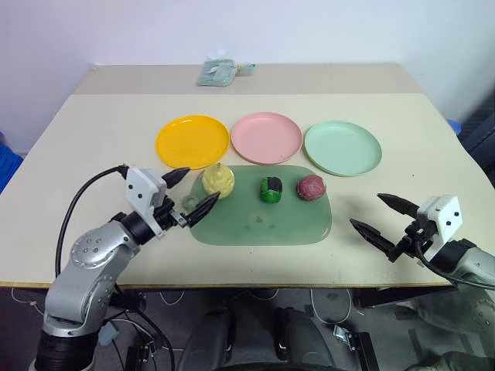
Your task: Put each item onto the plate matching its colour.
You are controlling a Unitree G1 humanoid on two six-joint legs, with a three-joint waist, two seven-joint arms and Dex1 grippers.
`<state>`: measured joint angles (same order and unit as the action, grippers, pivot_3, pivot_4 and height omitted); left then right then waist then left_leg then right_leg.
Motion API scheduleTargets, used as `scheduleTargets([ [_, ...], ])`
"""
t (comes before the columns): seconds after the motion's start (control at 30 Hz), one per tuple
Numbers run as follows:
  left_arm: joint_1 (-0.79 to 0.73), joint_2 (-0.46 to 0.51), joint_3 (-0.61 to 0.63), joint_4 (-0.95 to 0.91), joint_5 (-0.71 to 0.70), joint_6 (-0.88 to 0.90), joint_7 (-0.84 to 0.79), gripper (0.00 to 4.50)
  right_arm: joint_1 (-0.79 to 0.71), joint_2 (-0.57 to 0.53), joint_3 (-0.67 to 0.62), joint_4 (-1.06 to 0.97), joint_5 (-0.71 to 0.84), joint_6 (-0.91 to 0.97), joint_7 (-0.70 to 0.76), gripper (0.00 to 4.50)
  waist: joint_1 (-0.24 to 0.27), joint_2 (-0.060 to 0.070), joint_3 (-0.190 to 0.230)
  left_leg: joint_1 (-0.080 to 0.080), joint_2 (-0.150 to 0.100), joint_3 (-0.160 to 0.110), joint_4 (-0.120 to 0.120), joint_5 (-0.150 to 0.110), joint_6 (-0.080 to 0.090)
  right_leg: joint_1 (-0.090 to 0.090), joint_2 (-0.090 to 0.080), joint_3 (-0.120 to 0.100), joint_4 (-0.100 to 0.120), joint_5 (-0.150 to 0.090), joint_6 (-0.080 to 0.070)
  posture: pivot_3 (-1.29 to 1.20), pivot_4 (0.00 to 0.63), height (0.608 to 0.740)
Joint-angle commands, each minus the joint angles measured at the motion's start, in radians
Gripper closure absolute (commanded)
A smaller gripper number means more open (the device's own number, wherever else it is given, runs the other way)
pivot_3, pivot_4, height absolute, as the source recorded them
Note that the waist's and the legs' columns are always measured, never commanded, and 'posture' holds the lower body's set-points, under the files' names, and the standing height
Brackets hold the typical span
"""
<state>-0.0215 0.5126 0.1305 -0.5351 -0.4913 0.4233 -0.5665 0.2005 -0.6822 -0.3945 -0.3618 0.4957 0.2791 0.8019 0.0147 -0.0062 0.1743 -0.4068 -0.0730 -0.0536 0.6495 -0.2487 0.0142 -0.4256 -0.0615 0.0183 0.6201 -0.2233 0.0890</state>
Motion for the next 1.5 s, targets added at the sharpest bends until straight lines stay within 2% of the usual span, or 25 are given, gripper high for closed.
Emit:
scheduleTargets([
  [0.03,0.031,0.004,0.007,-0.012,0.015,-0.055,-0.024,0.00,-0.006,-0.013,-0.032,0.009,0.009,-0.020,0.016,0.08,0.000,0.000,0.000,0.000,0.000,0.000,0.000,0.000,0.000,0.000,0.000,0.000,0.000,0.000,0.000,0.00,0.150,0.740],
  [0.33,0.102,-0.021,0.016,0.068,0.034,-0.179,-0.088,0.00,-0.025,-0.003,-0.012,0.005,0.007,-0.018,0.021,0.08,0.000,0.000,0.000,0.000,0.000,0.000,0.000,0.000,0.000,0.001,0.000,0.000,-0.002,0.000,0.000,0.00,0.150,0.740],
  [0.6,0.109,-0.035,0.004,0.093,0.078,-0.231,-0.071,0.00,-0.052,-0.001,0.014,0.001,0.009,-0.015,0.022,0.08,0.000,0.000,0.000,0.000,0.000,0.000,0.000,0.000,0.000,0.001,0.000,0.000,-0.002,0.000,0.000,0.00,0.150,0.740],
  [0.83,0.046,-0.053,0.008,0.026,0.035,-0.098,0.024,0.00,-0.106,0.015,0.037,-0.023,0.081,-0.015,0.070,0.08,0.000,0.000,0.000,0.000,0.000,0.000,0.000,0.000,0.000,0.001,0.000,0.000,-0.002,0.000,0.000,0.00,0.150,0.740],
  [1.07,-0.081,-0.105,0.022,0.034,-0.017,0.061,0.151,0.00,-0.214,0.011,0.125,-0.009,0.112,-0.019,0.150,0.08,0.000,0.000,0.000,0.000,0.000,0.000,0.001,0.000,0.000,0.001,0.000,0.000,-0.002,0.002,0.003,0.00,0.150,0.740],
  [1.5,-0.159,-0.169,-0.046,0.180,0.055,0.054,0.192,0.00,-0.316,0.032,0.224,0.030,0.068,-0.028,0.155,0.08,0.003,0.000,0.000,0.000,0.000,0.000,0.001,0.000,0.000,0.001,0.000,0.000,-0.002,0.002,0.003,0.00,0.150,0.740],
])
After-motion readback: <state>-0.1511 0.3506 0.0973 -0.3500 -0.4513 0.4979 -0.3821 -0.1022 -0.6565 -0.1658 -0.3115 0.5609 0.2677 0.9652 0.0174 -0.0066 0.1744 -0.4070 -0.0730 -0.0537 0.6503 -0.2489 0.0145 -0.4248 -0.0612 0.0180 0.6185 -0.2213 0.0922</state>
